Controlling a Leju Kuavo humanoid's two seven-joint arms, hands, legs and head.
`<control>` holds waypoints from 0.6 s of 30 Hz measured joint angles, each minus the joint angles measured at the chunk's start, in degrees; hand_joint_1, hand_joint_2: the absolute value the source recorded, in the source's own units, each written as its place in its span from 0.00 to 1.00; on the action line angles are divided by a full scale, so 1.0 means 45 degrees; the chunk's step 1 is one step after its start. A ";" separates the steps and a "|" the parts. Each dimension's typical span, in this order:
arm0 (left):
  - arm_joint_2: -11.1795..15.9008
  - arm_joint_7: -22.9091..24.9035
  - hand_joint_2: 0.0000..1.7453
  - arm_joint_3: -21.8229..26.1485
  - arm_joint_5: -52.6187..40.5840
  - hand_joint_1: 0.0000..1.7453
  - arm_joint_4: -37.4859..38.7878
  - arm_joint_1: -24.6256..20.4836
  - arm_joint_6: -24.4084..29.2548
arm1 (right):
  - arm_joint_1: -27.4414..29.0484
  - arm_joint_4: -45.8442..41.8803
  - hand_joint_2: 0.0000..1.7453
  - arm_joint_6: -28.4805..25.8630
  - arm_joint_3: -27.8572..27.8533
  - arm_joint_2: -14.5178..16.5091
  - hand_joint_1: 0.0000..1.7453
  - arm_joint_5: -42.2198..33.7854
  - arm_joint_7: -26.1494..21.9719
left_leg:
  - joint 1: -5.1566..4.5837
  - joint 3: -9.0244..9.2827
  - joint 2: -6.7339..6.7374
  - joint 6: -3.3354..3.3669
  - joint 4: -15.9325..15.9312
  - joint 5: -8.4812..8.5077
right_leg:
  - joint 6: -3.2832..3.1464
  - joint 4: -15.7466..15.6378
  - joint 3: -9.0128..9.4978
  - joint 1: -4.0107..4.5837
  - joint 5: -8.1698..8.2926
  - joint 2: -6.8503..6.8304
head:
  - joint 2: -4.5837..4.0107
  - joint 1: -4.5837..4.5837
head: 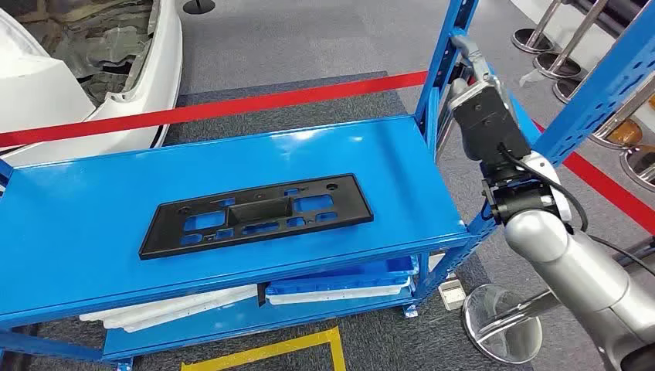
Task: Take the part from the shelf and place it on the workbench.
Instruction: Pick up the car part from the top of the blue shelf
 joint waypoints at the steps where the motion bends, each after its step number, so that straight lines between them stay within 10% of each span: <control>1: 0.0000 0.0006 0.00 0.0000 0.0007 0.00 0.0000 -0.0007 0.0000 | -0.0011 0.0040 0.00 0.0052 0.0023 0.0001 0.00 -0.0005 0.0005 | 0.0004 0.0008 -0.0001 0.0004 -0.0013 0.0005 | -0.0002 -0.0001 0.0002 0.0006 -0.0002 0.0001 | 0.0000 -0.0009; 6: 0.0000 0.0041 0.00 0.0000 0.0040 0.00 0.0000 -0.0026 -0.0009 | -0.0048 0.0228 0.00 0.0250 0.0232 0.0002 0.00 -0.0039 0.0019 | 0.0017 0.0080 -0.0006 0.0004 -0.0135 0.0020 | -0.0082 -0.0003 0.0026 0.0028 -0.0058 -0.0014 | 0.0000 -0.0041; 7: 0.0000 0.0047 0.25 0.0000 0.0043 0.00 0.0000 -0.0027 -0.0010 | -0.0055 0.0271 0.00 0.0257 0.0271 0.0002 0.00 -0.0041 0.0019 | 0.0017 0.0092 -0.0005 -0.0003 -0.0155 0.0018 | -0.0103 -0.0002 0.0030 0.0030 -0.0071 -0.0014 | 0.0000 -0.0045; 10: 0.0007 0.0079 0.25 0.0000 0.0035 0.00 0.0000 -0.0028 -0.0006 | -0.0068 0.0373 0.00 0.0327 0.0362 0.0002 0.00 -0.0044 0.0019 | -0.0004 0.0107 -0.0006 -0.0041 -0.0147 -0.0017 | -0.0119 -0.0020 0.0047 0.0004 -0.0086 -0.0021 | 0.0000 -0.0059; 11: 0.0011 0.0092 0.00 0.0000 0.0028 0.00 0.0000 -0.0028 0.0000 | -0.0073 0.0404 0.00 0.0369 0.0398 0.0002 0.00 -0.0044 0.0019 | -0.0018 0.0106 -0.0008 -0.0043 -0.0132 -0.0030 | -0.0110 -0.0030 0.0052 -0.0013 -0.0084 -0.0024 | 0.0000 -0.0075; 15: 0.0017 0.0125 0.00 0.0000 0.0010 0.00 -0.0005 -0.0032 0.0018 | -0.0168 0.0537 0.00 0.0904 0.0567 -0.0016 0.00 -0.0021 0.0159 | 0.0050 0.0320 0.0020 0.0008 -0.0490 0.0100 | -0.0014 -0.0121 0.0160 0.0007 -0.0089 -0.0025 | 0.0000 -0.0118; 18: 0.0017 0.0220 0.00 0.0001 0.0012 0.00 -0.0010 -0.0043 0.0013 | -0.0458 0.0742 0.75 0.1759 0.0810 -0.0034 0.00 -0.0072 0.0455 | 0.0199 0.0668 0.0083 0.0028 -0.1002 0.0292 | 0.0143 0.1104 -0.0394 -0.0043 -0.0729 -0.0040 | 0.0000 -0.0041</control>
